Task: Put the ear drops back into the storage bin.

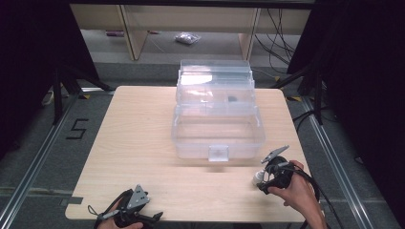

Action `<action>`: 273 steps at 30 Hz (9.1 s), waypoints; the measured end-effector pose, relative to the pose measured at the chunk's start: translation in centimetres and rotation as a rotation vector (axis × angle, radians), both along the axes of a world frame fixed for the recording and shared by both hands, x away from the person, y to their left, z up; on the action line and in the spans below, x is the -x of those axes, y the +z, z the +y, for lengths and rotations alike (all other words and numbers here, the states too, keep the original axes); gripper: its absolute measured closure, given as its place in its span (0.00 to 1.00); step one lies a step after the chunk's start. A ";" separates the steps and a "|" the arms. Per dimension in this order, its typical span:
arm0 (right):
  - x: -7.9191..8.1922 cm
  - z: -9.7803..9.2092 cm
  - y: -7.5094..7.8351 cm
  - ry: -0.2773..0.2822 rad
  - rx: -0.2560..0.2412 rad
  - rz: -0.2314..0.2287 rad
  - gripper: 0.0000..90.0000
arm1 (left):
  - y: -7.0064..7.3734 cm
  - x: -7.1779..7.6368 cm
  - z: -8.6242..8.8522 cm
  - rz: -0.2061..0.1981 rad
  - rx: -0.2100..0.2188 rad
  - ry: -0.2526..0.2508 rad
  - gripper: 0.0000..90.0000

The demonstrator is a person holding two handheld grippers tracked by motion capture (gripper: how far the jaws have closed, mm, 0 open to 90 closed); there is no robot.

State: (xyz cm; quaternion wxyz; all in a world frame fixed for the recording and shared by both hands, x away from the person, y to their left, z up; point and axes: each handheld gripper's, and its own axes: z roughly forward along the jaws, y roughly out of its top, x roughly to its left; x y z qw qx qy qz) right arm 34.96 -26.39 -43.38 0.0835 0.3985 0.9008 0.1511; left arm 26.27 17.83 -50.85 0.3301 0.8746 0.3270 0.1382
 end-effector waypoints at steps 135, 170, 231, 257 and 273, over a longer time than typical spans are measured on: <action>-12.9 5.8 11.8 0.139 0.113 0.125 0.67 | 0.1 0.0 0.0 -0.006 0.013 0.003 0.17; -18.4 6.4 4.5 0.055 0.207 0.228 0.67 | 0.1 0.1 -0.1 -0.003 0.017 -0.003 0.17; -16.6 5.7 5.7 -0.019 0.063 0.129 0.32 | 0.0 0.1 0.0 -0.002 0.007 -0.001 0.17; -14.3 5.7 7.3 -0.003 0.002 0.058 0.30 | 0.0 0.1 -0.1 0.006 0.015 0.010 0.17; -13.5 5.8 7.5 -0.008 -0.015 0.038 0.29 | 0.1 0.0 0.1 -0.003 0.000 -0.005 0.17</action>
